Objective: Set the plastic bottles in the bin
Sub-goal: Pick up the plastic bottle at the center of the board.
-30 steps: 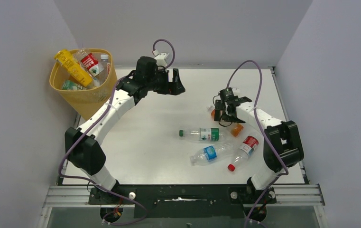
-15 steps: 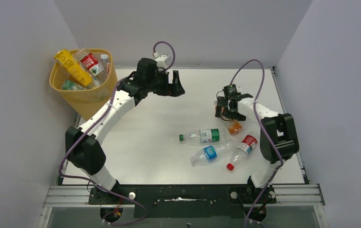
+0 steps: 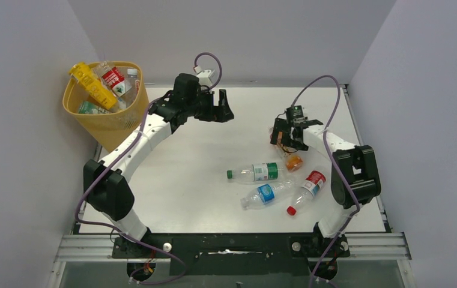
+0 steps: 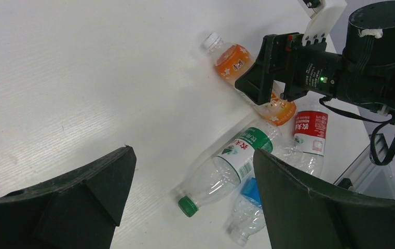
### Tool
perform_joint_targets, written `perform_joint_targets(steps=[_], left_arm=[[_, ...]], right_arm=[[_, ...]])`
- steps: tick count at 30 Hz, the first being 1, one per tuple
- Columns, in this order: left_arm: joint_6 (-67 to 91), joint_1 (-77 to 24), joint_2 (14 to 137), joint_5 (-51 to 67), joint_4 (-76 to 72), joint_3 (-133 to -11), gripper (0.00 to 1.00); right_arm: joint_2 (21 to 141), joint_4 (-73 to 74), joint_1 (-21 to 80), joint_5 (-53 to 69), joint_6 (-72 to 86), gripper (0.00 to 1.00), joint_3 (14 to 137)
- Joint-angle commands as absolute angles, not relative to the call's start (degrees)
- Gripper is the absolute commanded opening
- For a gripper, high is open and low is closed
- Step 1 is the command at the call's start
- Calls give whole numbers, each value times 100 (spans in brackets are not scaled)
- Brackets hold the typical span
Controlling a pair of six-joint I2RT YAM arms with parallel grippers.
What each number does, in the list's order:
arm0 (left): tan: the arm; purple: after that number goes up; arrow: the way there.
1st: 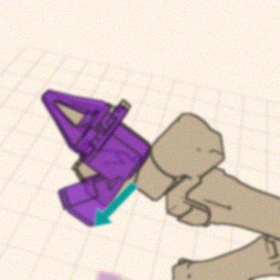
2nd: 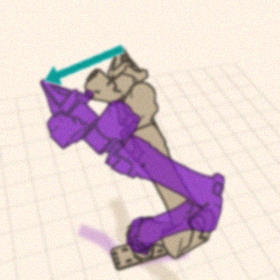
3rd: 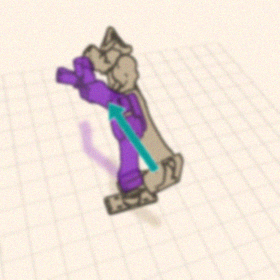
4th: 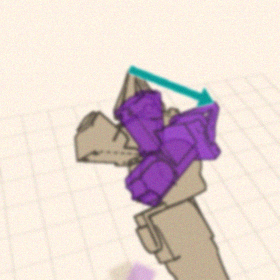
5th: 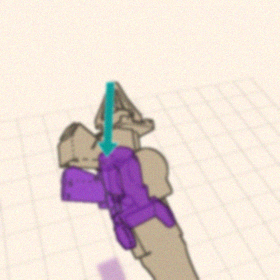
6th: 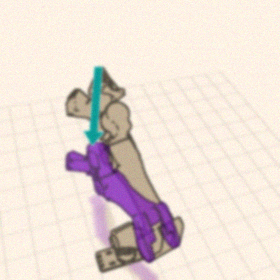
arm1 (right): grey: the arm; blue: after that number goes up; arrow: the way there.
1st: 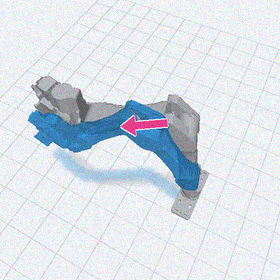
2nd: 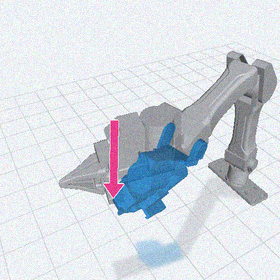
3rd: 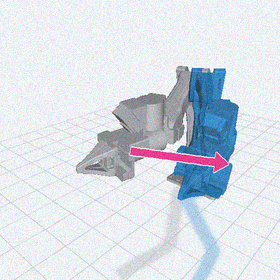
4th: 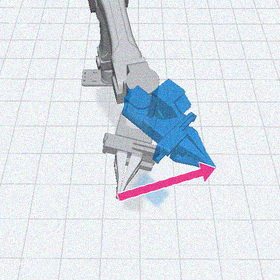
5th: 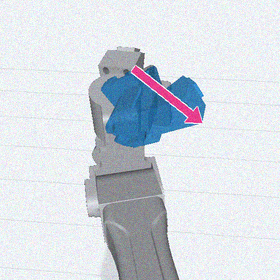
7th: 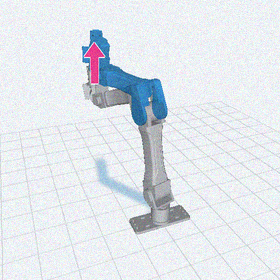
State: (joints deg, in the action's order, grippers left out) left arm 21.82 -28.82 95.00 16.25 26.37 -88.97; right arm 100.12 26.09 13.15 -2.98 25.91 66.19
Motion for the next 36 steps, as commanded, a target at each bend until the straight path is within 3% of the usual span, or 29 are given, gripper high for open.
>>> perform_joint_targets(steps=[1,22,26,36], left_arm=[[2144,-2900,9560,1608,2452,-9121,85],[2168,-2962,9698,1663,2505,-9348,85],[2250,-2955,9756,1816,2463,-9448,85],[2578,-2962,9808,2243,2138,-9345,86]], right_arm=[[9600,2402,1317,-262,2367,98,6460],[9300,2476,1310,-114,2199,99,5722],[9290,2434,1310,-93,2199,88,5687],[9190,2382,1300,-57,2118,50,5854]])
